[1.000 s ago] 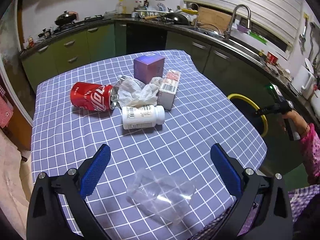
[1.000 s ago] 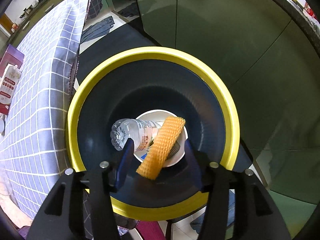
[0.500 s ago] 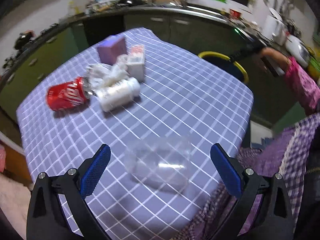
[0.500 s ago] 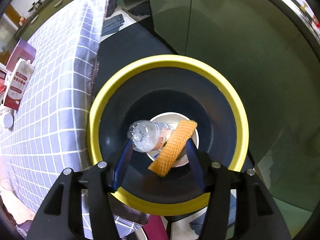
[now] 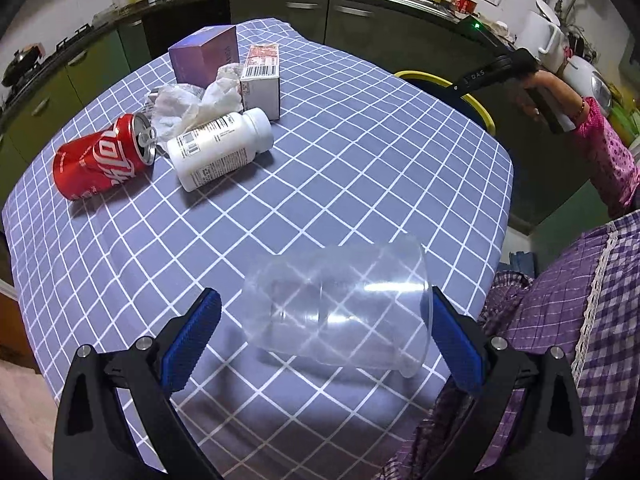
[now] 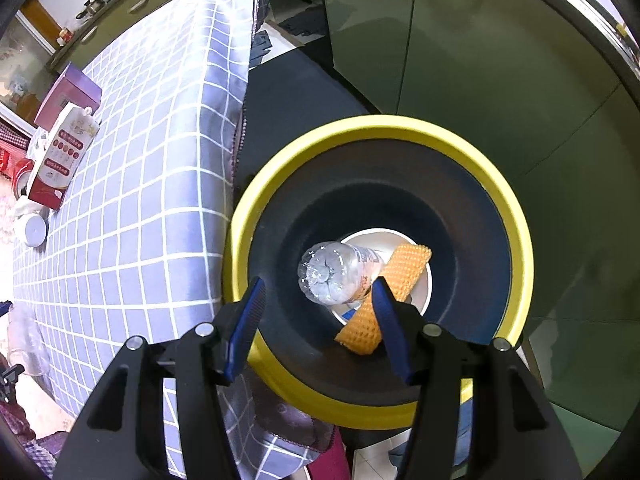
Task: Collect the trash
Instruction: 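Close the left gripper on the clear plastic cup and lift it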
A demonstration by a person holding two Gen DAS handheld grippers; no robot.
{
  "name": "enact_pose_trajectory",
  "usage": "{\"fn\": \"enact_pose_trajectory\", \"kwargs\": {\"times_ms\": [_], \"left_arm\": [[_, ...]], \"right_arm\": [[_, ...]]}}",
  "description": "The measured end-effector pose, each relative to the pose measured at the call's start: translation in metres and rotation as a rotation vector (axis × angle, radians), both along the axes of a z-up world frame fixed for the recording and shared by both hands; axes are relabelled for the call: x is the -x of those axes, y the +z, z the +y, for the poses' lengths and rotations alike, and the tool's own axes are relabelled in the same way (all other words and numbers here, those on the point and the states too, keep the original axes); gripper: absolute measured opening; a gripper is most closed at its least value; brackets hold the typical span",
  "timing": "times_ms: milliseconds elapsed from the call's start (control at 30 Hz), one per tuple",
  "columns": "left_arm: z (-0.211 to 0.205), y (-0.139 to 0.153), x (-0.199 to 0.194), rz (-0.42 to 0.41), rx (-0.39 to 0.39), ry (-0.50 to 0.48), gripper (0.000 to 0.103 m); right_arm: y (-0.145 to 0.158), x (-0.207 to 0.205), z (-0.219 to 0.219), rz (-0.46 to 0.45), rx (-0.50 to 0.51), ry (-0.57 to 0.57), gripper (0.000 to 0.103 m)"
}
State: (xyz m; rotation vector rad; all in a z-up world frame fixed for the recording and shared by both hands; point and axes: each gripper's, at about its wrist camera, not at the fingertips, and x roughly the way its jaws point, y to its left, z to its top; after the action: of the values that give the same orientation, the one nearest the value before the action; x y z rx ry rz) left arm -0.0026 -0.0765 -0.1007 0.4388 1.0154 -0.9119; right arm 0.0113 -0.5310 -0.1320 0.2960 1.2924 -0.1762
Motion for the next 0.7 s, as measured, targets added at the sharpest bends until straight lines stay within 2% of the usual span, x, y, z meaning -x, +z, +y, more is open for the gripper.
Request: {"fn": "enact_pose_trajectory", "kwargs": {"times_ms": [300, 400, 567, 700], "left_arm": [[0.004, -0.009, 0.0, 0.016, 0.029, 0.016, 0.096], [0.004, -0.011, -0.002, 0.011, 0.024, 0.018, 0.08], [0.005, -0.012, -0.005, 0.011, 0.014, 0.047, 0.08], [0.001, 0.008, -0.001, -0.043, 0.023, 0.05, 0.079]], "right_arm": [[0.009, -0.01, 0.015, -0.002, 0.0, 0.037, 0.053], [0.01, -0.011, 0.019, 0.001, -0.006, 0.044, 0.053], [0.009, -0.01, 0.017, 0.0, -0.012, 0.044, 0.053], [0.013, -0.006, 0.008, -0.02, -0.021, 0.028, 0.053]]}}
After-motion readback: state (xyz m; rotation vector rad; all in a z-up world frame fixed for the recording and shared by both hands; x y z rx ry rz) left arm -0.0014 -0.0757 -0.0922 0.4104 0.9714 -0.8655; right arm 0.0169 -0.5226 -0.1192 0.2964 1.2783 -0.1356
